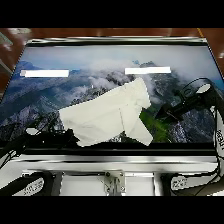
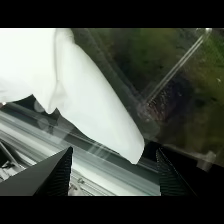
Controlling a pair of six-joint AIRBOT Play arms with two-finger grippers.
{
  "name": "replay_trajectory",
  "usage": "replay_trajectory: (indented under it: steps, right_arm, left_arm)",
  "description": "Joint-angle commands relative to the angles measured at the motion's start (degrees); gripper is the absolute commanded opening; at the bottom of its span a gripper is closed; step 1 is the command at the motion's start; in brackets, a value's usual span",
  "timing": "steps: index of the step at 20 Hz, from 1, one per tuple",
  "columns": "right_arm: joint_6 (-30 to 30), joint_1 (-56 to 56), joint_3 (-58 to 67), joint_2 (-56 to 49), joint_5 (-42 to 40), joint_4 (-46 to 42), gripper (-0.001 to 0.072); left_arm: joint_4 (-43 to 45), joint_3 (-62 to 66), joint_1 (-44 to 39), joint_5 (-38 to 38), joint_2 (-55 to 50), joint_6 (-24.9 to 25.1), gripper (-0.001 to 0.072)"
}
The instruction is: Fold the shirts.
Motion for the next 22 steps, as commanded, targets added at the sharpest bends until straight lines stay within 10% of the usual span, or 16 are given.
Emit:
replay_trajectory:
  steps: [1, 12, 14, 15, 22]
  right_arm:
    - [-0.61, 0.04, -5.42, 0.00, -6.49, 1.49, 0.0637]
    - [-4.61, 13.29, -10.38, -5.09, -12.72, 5.27, 0.0628]
    - [-4.57, 13.97, -10.32, -4.81, -10.95, 5.51, 0.0119]
    - [-3.93, 13.94, -10.32, -4.33, -9.99, 6.60, 0.0052]
    - [-10.62, 11.47, -1.09, 18.40, -7.96, 9.03, 0.0051]
  left_arm:
    - [-3.02, 1.64, -0.44, -1.92, 2.36, 3.82, 0.0039]
    - [-3.06, 2.58, -0.33, -2.40, 15.69, 2.93, 0.0039]
    - [-3.02, 3.37, -0.33, -2.38, 15.93, 2.97, 0.0039]
    - [-2.99, 4.04, -0.33, -2.38, 15.96, 3.04, 0.0039]
    - [2.19, 27.74, -0.33, -8.48, 22.67, 8.09, 0.0038]
